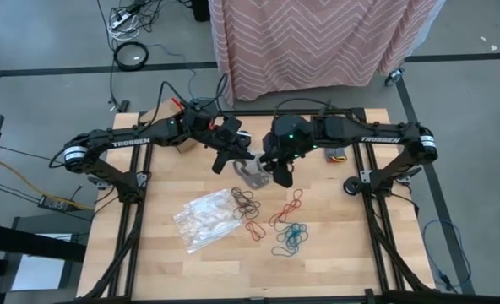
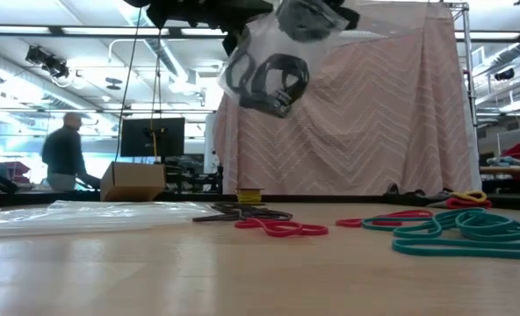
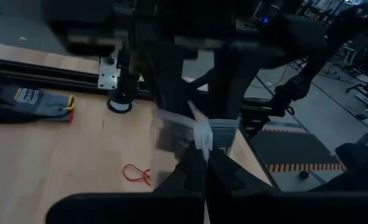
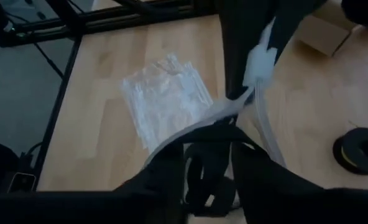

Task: Sort rubber bands
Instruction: Put the black rubber band into the transparent zip bag

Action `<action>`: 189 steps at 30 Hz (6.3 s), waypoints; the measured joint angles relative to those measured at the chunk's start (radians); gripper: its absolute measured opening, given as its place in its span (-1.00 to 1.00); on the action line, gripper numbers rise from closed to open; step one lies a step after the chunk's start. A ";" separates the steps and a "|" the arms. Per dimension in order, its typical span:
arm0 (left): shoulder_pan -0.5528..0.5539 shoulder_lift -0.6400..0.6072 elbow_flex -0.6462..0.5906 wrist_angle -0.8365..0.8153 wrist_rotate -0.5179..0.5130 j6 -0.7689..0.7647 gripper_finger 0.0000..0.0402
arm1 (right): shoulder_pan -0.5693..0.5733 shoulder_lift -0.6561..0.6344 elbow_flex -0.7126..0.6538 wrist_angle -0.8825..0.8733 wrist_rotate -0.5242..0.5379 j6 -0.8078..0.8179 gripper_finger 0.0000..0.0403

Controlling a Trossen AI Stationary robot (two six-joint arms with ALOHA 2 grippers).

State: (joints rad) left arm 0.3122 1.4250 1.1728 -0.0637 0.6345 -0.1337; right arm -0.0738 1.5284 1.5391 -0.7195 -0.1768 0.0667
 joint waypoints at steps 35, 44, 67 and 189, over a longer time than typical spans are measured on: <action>0.003 -0.001 0.035 0.035 -0.005 0.002 -1.00 | 0.098 -0.255 -0.083 -0.308 0.234 0.322 -0.50; 0.003 -0.001 0.035 0.028 -0.004 0.000 -1.00 | 0.107 -0.255 -0.116 -0.230 0.285 0.340 -0.51; 0.003 -0.001 0.035 0.023 -0.001 0.017 -1.00 | 0.108 -0.278 -0.116 -0.284 0.400 0.358 -0.56; 0.053 0.008 0.036 0.384 -0.260 -0.192 -1.00 | 0.016 -0.501 -0.146 0.094 0.294 0.126 -0.31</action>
State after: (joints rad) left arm 0.3652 1.4332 1.2090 0.3201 0.3741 -0.3257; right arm -0.0573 1.0272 1.3933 -0.6254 0.1175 0.1931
